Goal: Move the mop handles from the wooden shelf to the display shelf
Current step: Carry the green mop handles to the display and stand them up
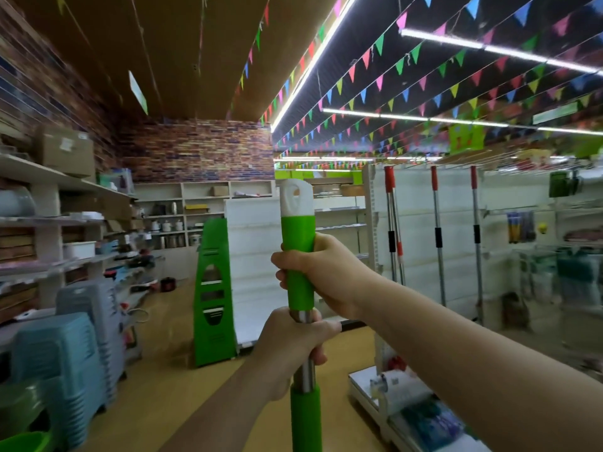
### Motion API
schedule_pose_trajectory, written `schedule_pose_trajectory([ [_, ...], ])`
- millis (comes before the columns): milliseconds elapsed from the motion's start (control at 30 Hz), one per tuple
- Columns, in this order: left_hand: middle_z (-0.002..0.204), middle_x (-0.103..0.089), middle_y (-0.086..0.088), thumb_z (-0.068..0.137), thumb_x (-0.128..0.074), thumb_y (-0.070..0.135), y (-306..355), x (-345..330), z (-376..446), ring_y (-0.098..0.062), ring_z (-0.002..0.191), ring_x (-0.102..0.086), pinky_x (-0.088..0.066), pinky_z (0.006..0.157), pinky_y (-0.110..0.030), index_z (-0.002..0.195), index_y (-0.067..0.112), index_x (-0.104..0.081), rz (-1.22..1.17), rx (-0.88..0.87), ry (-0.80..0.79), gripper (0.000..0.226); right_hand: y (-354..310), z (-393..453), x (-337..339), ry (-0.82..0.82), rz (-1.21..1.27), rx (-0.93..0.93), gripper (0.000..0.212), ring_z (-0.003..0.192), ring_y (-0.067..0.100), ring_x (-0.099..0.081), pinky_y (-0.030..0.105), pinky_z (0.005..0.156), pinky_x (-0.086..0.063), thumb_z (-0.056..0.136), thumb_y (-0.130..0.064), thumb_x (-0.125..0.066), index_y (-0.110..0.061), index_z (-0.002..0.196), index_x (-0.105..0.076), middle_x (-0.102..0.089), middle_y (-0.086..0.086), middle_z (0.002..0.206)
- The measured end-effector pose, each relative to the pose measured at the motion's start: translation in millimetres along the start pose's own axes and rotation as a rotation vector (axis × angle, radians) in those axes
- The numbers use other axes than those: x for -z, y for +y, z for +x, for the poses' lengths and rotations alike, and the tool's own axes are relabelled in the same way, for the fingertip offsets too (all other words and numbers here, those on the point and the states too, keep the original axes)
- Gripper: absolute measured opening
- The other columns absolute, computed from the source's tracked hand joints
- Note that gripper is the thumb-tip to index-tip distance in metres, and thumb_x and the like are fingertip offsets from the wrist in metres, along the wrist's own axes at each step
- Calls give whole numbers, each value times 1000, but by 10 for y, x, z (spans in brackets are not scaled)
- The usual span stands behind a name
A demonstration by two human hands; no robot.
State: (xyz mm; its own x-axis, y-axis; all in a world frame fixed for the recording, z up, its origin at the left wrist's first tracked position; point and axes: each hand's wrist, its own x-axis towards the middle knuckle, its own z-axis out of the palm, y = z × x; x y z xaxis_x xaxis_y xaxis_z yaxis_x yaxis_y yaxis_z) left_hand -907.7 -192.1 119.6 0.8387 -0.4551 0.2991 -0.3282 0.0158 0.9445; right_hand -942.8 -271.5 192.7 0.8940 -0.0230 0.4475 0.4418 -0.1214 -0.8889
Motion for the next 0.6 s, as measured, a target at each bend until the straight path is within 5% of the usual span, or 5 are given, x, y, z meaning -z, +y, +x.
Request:
schedule_pose_trajectory([
  [300, 41, -47, 1, 77, -67, 8, -229, -384, 996, -13, 44, -47, -47, 65, -33, 54, 16, -49, -56, -54, -201, 30, 353, 610, 635, 208, -90, -35, 11, 69, 17, -54, 37, 82, -50, 84, -1, -59, -6, 90, -51, -52, 6, 73],
  [600, 45, -50, 2, 78, -68, 13, -355, -916, 2176, -10, 41, -49, -44, 46, -18, 57, 15, -49, -115, -105, -436, 28, 600, 1246, 1433, 476, -153, -69, 12, 66, 17, -52, 33, 74, -49, 84, 4, -56, -5, 89, -51, -50, 8, 74],
])
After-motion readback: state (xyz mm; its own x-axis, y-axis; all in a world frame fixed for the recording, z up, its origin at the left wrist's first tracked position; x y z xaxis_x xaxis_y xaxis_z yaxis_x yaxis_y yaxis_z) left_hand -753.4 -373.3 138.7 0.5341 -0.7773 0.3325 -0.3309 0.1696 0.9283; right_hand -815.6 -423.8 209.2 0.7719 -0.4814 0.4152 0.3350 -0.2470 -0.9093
